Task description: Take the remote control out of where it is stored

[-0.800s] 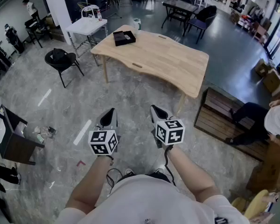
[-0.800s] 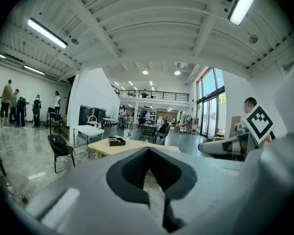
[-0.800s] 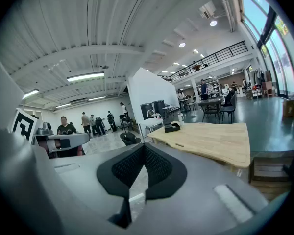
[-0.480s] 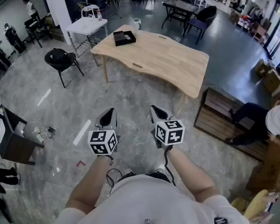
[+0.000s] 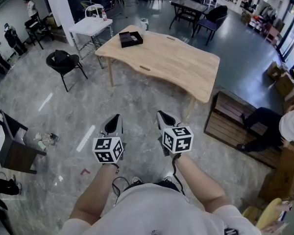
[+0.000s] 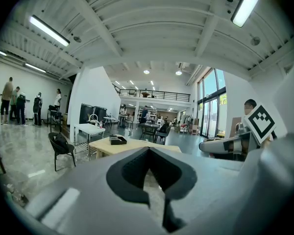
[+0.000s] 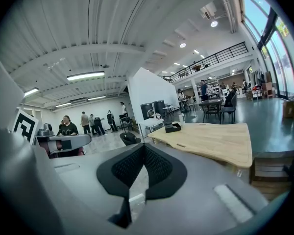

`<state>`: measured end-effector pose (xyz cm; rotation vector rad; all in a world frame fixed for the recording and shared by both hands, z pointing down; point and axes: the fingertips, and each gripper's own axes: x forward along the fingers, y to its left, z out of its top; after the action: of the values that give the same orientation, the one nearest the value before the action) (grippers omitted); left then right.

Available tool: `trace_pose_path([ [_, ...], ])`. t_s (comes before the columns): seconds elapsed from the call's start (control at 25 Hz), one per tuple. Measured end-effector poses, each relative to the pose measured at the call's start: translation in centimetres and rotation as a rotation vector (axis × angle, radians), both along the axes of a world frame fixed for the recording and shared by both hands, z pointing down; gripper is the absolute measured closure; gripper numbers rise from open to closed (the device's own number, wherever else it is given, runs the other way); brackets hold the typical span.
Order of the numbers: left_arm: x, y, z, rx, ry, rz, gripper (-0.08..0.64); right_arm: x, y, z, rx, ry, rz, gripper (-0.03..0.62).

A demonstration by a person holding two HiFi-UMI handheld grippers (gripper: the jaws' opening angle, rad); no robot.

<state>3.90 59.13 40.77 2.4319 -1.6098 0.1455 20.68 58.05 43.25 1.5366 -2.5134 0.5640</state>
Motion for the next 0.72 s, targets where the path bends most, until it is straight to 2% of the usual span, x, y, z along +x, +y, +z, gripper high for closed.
trace_pose_path([
  [0.28,-2.4,-0.6,0.4,-0.005,0.005,-0.004,0.560,-1.8,-0.9,0.2,-0.010,-0.004,0.020,0.565],
  [0.72,-7.7,-2.4,2.0,-0.021,0.029,-0.012,0.559,-6.8,-2.3,1.5,-0.021,0.019,0.023,0.565],
])
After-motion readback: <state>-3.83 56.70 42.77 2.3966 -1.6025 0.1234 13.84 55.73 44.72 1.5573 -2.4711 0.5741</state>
